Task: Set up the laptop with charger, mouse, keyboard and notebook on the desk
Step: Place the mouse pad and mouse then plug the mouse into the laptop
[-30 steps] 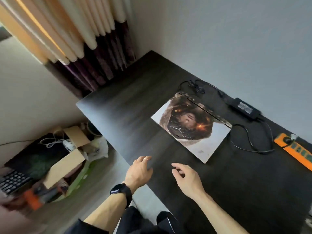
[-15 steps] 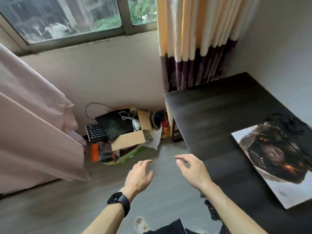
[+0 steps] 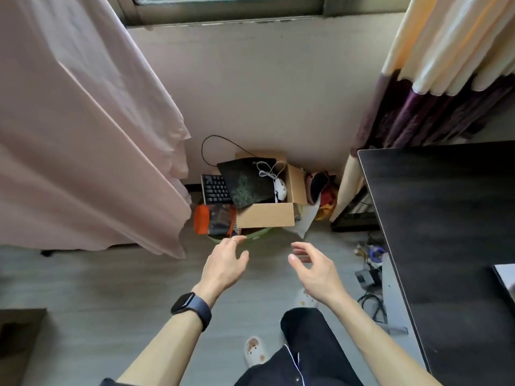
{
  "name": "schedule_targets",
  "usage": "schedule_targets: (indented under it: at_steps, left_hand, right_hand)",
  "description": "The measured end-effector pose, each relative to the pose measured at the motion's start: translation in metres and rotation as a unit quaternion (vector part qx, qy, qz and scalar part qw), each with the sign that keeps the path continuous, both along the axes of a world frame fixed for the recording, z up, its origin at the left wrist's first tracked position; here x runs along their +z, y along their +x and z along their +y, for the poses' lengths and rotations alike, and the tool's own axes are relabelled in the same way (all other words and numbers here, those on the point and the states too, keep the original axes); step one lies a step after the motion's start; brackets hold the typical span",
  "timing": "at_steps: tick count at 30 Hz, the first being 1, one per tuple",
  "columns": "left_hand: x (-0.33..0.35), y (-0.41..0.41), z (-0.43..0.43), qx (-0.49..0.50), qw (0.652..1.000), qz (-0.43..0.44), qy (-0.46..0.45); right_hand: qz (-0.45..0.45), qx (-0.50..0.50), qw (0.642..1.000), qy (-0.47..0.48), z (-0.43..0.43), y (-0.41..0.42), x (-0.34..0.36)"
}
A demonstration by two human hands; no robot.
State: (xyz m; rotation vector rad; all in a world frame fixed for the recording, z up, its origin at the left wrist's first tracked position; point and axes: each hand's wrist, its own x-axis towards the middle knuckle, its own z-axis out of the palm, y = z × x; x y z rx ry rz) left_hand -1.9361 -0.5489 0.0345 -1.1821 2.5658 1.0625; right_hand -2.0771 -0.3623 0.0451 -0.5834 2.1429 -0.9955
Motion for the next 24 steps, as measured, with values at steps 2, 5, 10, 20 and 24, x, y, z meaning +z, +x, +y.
schedule_targets:
  at_steps: [2,5,10,20,24]
  left_hand:
    - [-0.001,-0.010,-0.020,0.014,1.000,0.003,0.004]
    - [-0.006,-0.032,-0.055,0.033,0.999,-0.001,0.008]
    - [-0.022,-0.096,-0.135,0.064,0.998,-0.019,0.002]
    - [-0.084,-0.216,-0.283,0.067,0.990,-0.124,0.008]
    - [-0.129,-0.240,-0.332,0.079,0.986,-0.148,0.013]
  right_hand:
    - [-0.020,-0.008,1.000,0.012,-0.023,-0.014,-0.010]
    - [-0.041,-0.010,0.999,0.028,-0.060,-0.044,-0.029]
    - [-0.064,0.004,0.996,0.069,-0.137,-0.119,-0.079]
    - [-0.094,0.056,0.977,0.186,-0.280,-0.264,-0.188]
    - [-0.092,0.045,0.967,0.235,-0.324,-0.297,-0.249]
